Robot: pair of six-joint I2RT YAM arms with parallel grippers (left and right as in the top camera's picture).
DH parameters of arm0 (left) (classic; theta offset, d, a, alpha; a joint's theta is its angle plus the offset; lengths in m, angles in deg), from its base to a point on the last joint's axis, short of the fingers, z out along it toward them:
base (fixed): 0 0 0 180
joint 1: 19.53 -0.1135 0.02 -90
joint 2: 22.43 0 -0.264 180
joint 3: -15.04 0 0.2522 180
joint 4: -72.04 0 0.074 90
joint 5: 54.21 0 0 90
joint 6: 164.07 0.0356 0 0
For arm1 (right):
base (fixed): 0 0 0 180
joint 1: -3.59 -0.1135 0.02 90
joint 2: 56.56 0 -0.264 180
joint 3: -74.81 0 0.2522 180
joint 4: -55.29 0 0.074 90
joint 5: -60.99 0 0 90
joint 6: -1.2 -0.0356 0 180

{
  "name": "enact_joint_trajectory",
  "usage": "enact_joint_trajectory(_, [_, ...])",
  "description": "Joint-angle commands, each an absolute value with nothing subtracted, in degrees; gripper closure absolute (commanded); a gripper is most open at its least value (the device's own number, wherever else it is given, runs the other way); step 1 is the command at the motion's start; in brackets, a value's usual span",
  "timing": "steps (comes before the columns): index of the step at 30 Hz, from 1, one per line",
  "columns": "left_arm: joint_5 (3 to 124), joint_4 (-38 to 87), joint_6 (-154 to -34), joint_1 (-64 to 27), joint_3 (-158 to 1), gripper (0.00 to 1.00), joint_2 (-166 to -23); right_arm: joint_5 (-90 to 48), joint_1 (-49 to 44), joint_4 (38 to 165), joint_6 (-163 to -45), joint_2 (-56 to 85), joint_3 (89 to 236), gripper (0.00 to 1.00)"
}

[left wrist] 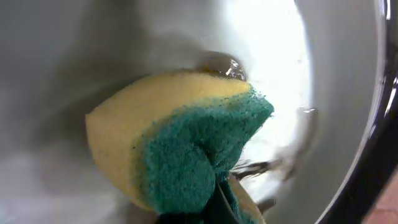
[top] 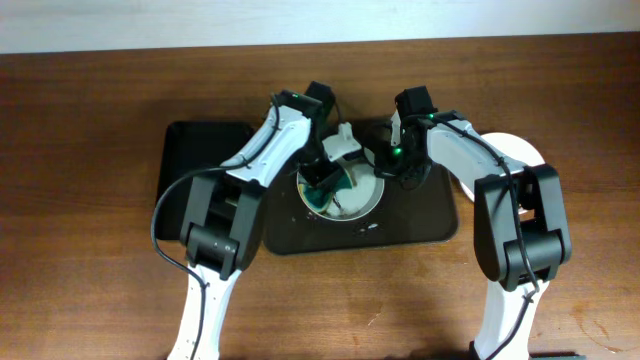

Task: Clean dirty plates on tray and stack at the side
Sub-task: 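Scrub the last plate with the sponge while the right gripper holds it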

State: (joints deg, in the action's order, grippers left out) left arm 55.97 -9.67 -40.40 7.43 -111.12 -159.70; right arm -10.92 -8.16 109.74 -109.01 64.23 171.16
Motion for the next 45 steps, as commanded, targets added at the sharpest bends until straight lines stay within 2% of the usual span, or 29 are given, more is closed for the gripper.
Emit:
enact_joint_trajectory(1, [61.5, -10.8, -37.7, 12.3, -108.3, 1.0, -164.3, -13.2, -8.8, 109.7, -110.7, 66.7, 169.1, 0.96])
enact_joint_trajectory(3, [61.0, -8.4, -47.1, 11.8, -108.3, 1.0, -164.3, -13.2, -8.8, 109.7, -110.7, 66.7, 169.1, 0.96])
enact_joint_trajectory(7, [52.3, -3.0, -80.9, 6.6, -108.5, 1.0, -164.3, -13.2, -8.8, 109.7, -111.1, 66.7, 169.1, 0.96])
enact_joint_trajectory(11, [56.8, -3.0, -112.7, 1.2, -108.5, 1.0, -164.3, -13.2, -8.8, 109.6, -116.8, 66.7, 169.0, 0.96])
enact_joint_trajectory(13, [57.8, -0.6, -116.3, 0.9, -108.5, 1.0, -164.3, -13.2, -8.8, 109.6, -116.8, 66.7, 169.0, 0.96])
enact_joint_trajectory(18, [46.4, 12.0, -129.0, 1.4, -108.5, 1.0, -164.3, -13.2, -8.8, 109.5, -116.7, 66.7, 168.7, 0.96])
enact_joint_trajectory(21, [42.7, 23.1, -129.9, 1.5, -108.5, 1.0, -164.3, -13.2, -8.8, 108.4, -116.8, 66.7, 167.5, 0.96])
enact_joint_trajectory(24, [36.3, 26.6, -129.0, 1.5, -108.5, 1.0, -164.3, -13.2, -8.8, 108.0, -116.8, 66.7, 167.2, 0.96])
enact_joint_trajectory(27, [37.6, 22.9, -107.5, 1.6, -108.5, 1.0, -164.3, -13.2, -8.8, 108.0, -116.7, 66.7, 167.2, 0.96])
enact_joint_trajectory(28, [41.2, 18.6, -96.3, 1.7, -108.5, 1.0, -164.3, -13.2, -8.8, 108.0, -116.7, 66.7, 167.2, 0.96])
enact_joint_trajectory(30, [50.6, 11.9, -80.4, 1.7, -108.5, 1.0, -164.3, -13.1, -8.8, 107.9, -116.8, 66.7, 167.2, 0.96])
enact_joint_trajectory(32, [71.7, 9.9, -63.0, 1.7, -108.5, 1.0, -164.3, -12.9, -8.8, 107.7, -116.8, 66.7, 167.2, 0.96])
enact_joint_trajectory(34, [79.4, 10.2, -63.6, 1.8, -108.5, 1.0, -164.3, -12.7, -8.8, 107.8, -116.7, 66.7, 167.2, 0.96])
enact_joint_trajectory(37, [79.3, 10.7, -72.5, 2.3, -108.5, 1.0, -164.3, -12.7, -8.8, 107.8, -116.7, 66.7, 167.2, 0.96])
enact_joint_trajectory(39, [75.2, 10.6, -76.1, 2.8, -108.5, 1.0, -164.3, -12.7, -8.8, 107.8, -116.7, 66.7, 167.2, 0.96])
enact_joint_trajectory(40, [69.0, 10.0, -79.4, 2.9, -108.5, 1.0, -164.3, -12.7, -8.8, 107.8, -116.7, 66.7, 167.2, 0.96])
enact_joint_trajectory(43, [38.4, 0.3, -88.3, 2.9, -111.9, 1.0, -164.3, -12.7, -8.8, 107.8, -116.7, 66.7, 167.2, 0.96])
enact_joint_trajectory(45, [28.4, -4.1, -88.9, 3.0, -113.6, 1.0, -164.3, -12.7, -8.8, 107.8, -116.7, 66.7, 167.2, 0.96])
